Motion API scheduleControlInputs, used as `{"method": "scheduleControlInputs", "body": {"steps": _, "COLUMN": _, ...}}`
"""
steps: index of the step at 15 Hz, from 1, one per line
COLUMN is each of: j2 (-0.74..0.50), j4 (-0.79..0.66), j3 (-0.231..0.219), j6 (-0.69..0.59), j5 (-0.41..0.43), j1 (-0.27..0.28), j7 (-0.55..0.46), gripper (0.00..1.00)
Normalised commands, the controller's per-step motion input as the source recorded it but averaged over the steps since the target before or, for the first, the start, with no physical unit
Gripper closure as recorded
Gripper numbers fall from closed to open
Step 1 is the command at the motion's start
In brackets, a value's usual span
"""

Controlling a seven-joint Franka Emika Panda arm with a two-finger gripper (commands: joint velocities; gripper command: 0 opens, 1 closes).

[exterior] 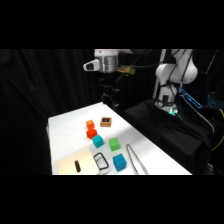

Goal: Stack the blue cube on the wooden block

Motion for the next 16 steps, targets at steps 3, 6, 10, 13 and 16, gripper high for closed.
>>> {"method": "scheduleControlInputs", "body": {"steps": 3, "j2": -0.01, "j4": 0.00, "j3": 0.033, "j6": 0.01, "j5": -0.001, "j1": 0.000, "j7": 0.05, "gripper": 0.00}}
{"method": "scheduleControlInputs", "body": {"steps": 6, "j2": 0.00, "j4": -0.01, "j3": 0.091, "j6": 0.10, "j5": -0.072, "j1": 0.047, "j7": 0.27, "gripper": 0.00}}
{"method": "scheduleControlInputs", "body": {"steps": 10, "j2": 0.11, "j4": 0.00, "j3": 0.111, "j6": 0.19, "j5": -0.092, "j1": 0.091, "j7": 0.44, "gripper": 0.00}}
{"method": "scheduleControlInputs", "body": {"steps": 13, "j2": 0.18, "j4": -0.02, "j3": 0.087, "j6": 0.33, "j5": -0.140, "j1": 0.103, "j7": 0.47, "gripper": 0.00}}
{"method": "scheduleControlInputs", "body": {"steps": 16, "j2": 0.22, "j4": -0.01, "j3": 0.031, "j6": 0.39, "j5": -0.106, "j1": 0.087, "j7": 0.37, "gripper": 0.00}}
